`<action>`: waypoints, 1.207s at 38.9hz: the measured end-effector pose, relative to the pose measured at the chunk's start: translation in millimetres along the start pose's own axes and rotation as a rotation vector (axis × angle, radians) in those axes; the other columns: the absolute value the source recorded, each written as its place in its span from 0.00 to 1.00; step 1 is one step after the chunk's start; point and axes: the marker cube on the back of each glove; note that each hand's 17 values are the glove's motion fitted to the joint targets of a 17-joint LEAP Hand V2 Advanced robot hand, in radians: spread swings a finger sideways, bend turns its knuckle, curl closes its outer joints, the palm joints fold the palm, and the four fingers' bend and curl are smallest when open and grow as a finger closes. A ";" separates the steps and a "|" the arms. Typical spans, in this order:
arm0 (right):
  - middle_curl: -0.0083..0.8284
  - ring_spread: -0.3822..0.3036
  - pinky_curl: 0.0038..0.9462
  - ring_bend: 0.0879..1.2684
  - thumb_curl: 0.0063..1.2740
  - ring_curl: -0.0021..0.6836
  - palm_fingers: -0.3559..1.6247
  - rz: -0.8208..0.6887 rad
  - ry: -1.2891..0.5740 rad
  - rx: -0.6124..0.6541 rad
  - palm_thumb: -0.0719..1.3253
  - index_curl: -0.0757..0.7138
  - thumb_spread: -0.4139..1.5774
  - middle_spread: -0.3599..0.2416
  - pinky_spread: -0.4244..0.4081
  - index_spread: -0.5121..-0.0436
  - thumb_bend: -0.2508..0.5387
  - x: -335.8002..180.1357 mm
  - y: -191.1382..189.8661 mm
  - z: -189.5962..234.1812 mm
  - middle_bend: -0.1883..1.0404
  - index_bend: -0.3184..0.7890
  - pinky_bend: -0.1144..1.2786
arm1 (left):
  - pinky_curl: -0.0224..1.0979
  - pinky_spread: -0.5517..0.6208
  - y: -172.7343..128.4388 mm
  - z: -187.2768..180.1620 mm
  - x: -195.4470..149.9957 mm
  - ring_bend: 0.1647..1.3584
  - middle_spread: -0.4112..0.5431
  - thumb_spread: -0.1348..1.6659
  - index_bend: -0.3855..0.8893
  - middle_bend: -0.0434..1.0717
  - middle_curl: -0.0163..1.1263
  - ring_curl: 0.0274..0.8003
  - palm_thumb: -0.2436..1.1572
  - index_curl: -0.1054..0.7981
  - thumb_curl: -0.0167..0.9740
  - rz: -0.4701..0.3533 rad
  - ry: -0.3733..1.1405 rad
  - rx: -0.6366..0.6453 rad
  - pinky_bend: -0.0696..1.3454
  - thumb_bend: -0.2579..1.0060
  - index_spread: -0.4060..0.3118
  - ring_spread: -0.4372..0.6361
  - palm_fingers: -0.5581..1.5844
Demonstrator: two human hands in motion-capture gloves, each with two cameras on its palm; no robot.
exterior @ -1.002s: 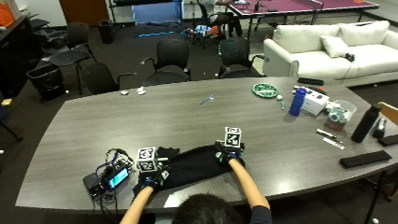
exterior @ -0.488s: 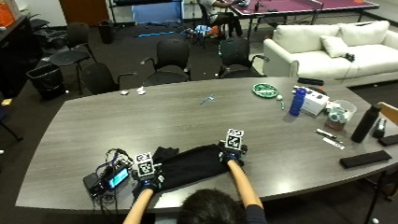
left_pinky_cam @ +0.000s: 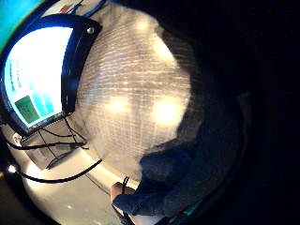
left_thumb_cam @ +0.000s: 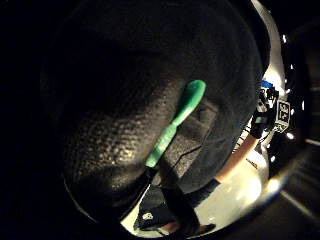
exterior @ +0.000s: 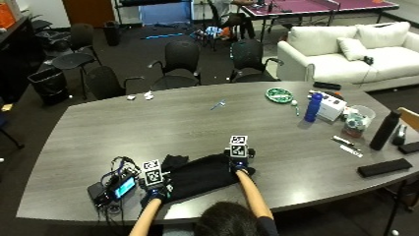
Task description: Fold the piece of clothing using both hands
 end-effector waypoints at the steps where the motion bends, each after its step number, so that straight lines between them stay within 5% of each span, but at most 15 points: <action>1: 0.60 0.21 0.40 0.42 0.42 0.68 0.81 0.000 0.017 0.006 0.72 0.50 0.73 0.28 0.13 0.62 0.40 4.2 -0.9 -0.4 0.41 0.44 0.52 | 0.42 0.88 0.2 -1.5 -0.3 0.54 0.93 0.70 0.33 0.15 0.13 0.46 0.14 0.27 0.25 0.010 0.007 0.011 0.59 0.17 0.50 0.89 0.18; 9: 0.62 0.19 0.41 0.43 0.43 0.69 0.82 0.062 0.023 0.061 0.76 0.54 0.70 0.23 0.10 0.57 0.36 59.6 -11.7 -9.6 0.42 0.44 0.52 | 0.42 0.83 10.6 -3.7 3.4 0.54 0.92 0.71 0.35 0.16 0.12 0.44 0.17 0.25 0.25 0.102 0.057 0.017 0.63 0.19 0.50 0.87 0.20; 15: 0.64 0.18 0.41 0.43 0.43 0.69 0.83 0.221 -0.088 0.167 0.79 0.56 0.72 0.23 0.08 0.55 0.36 106.5 -12.5 -40.4 0.43 0.44 0.52 | 0.40 0.80 15.3 -4.1 4.7 0.53 0.89 0.73 0.37 0.19 0.14 0.42 0.19 0.25 0.26 0.095 0.071 0.043 0.62 0.19 0.51 0.86 0.22; 22: 0.65 0.18 0.41 0.44 0.42 0.70 0.83 0.146 -0.246 0.225 0.81 0.58 0.75 0.23 0.07 0.55 0.35 98.5 10.8 -112.0 0.43 0.43 0.52 | 0.36 0.75 -36.5 -5.0 1.4 0.50 0.80 0.75 0.46 0.22 0.18 0.39 0.22 0.31 0.27 0.125 0.094 0.243 0.55 0.21 0.52 0.80 0.31; 33: 0.65 0.16 0.40 0.47 0.46 0.70 0.83 -0.163 -0.225 0.348 0.76 0.59 0.61 0.21 0.06 0.56 0.27 -63.7 78.0 -192.8 0.44 0.42 0.50 | 0.35 0.70 -0.9 -86.2 -43.7 0.46 0.72 0.78 0.42 0.19 0.21 0.37 0.27 0.38 0.28 0.093 0.242 0.516 0.50 0.20 0.53 0.75 0.34; 38: 0.65 0.14 0.40 0.46 0.48 0.69 0.83 -0.325 -0.184 0.255 0.76 0.59 0.53 0.20 0.06 0.56 0.27 -165.2 95.1 -159.3 0.44 0.43 0.49 | 0.34 0.68 3.5 -109.8 -72.4 0.45 0.70 0.79 0.47 0.19 0.21 0.35 0.31 0.42 0.28 0.034 0.259 0.628 0.48 0.21 0.51 0.73 0.37; 47: 0.65 0.14 0.39 0.46 0.51 0.68 0.83 -0.446 0.047 -0.060 0.75 0.60 0.46 0.19 0.05 0.55 0.27 -286.0 146.6 -69.2 0.44 0.43 0.48 | 0.33 0.67 30.2 -114.4 -109.4 0.42 0.67 0.81 0.47 0.17 0.22 0.34 0.34 0.47 0.29 -0.023 0.251 0.633 0.44 0.21 0.50 0.70 0.39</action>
